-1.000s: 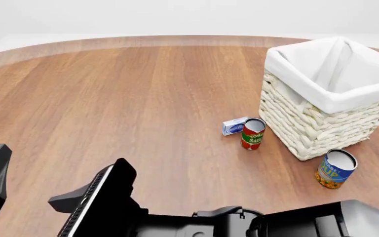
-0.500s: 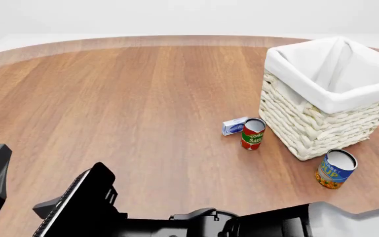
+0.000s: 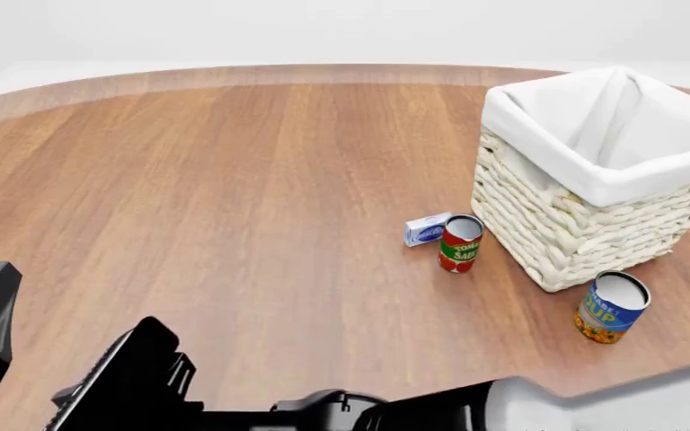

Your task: Pick up the ketchup, and put it in the basket.

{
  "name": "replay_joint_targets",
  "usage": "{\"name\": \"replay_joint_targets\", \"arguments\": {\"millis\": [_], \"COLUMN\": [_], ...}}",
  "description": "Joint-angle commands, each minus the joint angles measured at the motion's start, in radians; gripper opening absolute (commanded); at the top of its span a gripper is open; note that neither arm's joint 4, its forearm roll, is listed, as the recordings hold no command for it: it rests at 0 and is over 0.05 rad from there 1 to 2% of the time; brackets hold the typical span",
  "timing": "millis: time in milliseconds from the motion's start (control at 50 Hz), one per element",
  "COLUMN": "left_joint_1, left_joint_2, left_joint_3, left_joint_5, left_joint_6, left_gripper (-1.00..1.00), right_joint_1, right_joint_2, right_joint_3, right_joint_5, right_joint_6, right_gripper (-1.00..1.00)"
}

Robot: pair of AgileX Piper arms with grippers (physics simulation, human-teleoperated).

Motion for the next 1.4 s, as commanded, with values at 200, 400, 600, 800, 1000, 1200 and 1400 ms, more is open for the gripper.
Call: {"name": "replay_joint_targets", "arguments": {"millis": [200, 400, 600, 800, 1000, 1200, 1400], "left_joint_1": [0.000, 0.000, 0.000, 0.000, 0.000, 0.000, 0.000], "left_joint_2": [0.000, 0.000, 0.000, 0.000, 0.000, 0.000, 0.000], "left_joint_3": [0.000, 0.000, 0.000, 0.000, 0.000, 0.000, 0.000], "left_joint_5": [0.000, 0.000, 0.000, 0.000, 0.000, 0.000, 0.000], "left_joint_6": [0.000, 0.000, 0.000, 0.000, 0.000, 0.000, 0.000], "left_gripper": [1.00, 1.00, 1.00, 1.00, 1.00, 1.00, 1.00], "right_joint_1": [-0.028, -0.025, -0.022, -0.027, -0.027, -0.017, -0.007], "right_joint_2": [0.070, 0.077, 0.097, 0.118, 0.139, 0.152, 0.170], "right_joint_3": [-0.035, -0.043, -0.064, -0.092, -0.113, -0.131, -0.152], "right_joint_5": [0.015, 0.025, 0.033, 0.040, 0.046, 0.050, 0.057], "right_joint_6": [0.011, 0.014, 0.017, 0.016, 0.020, 0.026, 0.033], "right_gripper": [1.00, 1.00, 1.00, 1.00, 1.00, 1.00, 1.00]}}
